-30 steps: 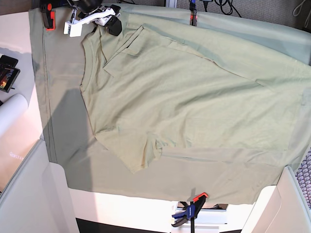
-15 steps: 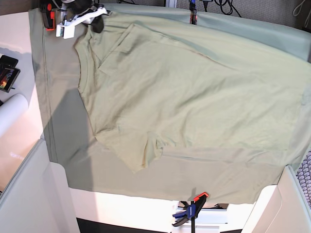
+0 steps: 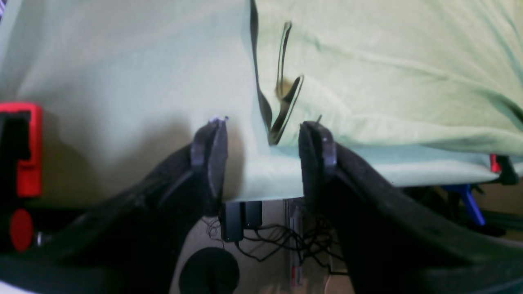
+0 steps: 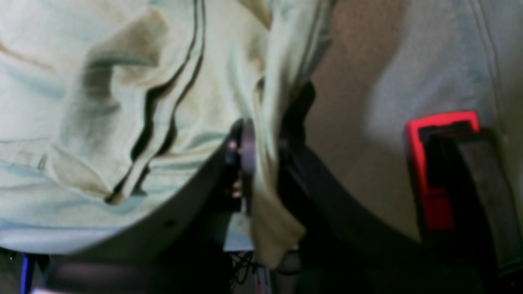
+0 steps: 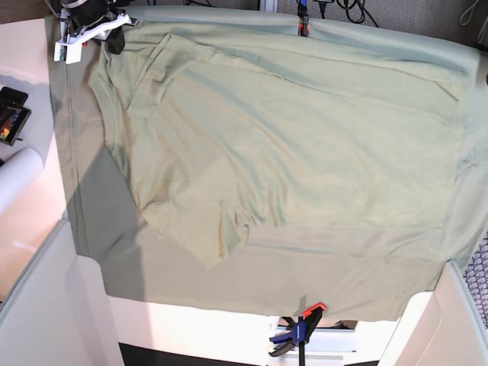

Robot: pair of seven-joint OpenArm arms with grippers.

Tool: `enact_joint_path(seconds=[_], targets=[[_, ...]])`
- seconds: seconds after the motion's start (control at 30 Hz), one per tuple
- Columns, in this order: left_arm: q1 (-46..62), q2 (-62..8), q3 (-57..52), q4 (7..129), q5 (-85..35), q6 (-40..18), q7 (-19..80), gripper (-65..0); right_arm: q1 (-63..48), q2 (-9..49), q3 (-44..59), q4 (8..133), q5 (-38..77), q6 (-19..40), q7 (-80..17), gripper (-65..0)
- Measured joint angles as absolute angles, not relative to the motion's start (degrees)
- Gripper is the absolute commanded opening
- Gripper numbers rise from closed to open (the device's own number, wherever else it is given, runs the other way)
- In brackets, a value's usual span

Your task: Fold the T-shirt properly

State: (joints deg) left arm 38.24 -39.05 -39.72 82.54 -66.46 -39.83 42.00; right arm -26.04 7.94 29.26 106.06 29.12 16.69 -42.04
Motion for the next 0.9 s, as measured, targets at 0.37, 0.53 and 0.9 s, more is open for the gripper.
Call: enact_joint_path(seconds=[0.37,0.53,0.9], targets=[[36.18,-38.92,-39.75,82.54,-66.43,-39.77,39.0,-32.8,-26.68,7.92,33.91,108.4,31.51,16.67,-43.31,-29.3],[33.71,-41.1,-39.83,82.78,-66.3,-39.75,37.67,-32.8,-26.3,8.67,38.39,113.91,32.21,16.67,-43.13,-29.2],[28.01,-46.63,-38.63,84.47,-65.52,-39.68,37.28,-32.8,-9.41,11.84,35.51,107.44,29.54,16.58,-39.94,-29.2]])
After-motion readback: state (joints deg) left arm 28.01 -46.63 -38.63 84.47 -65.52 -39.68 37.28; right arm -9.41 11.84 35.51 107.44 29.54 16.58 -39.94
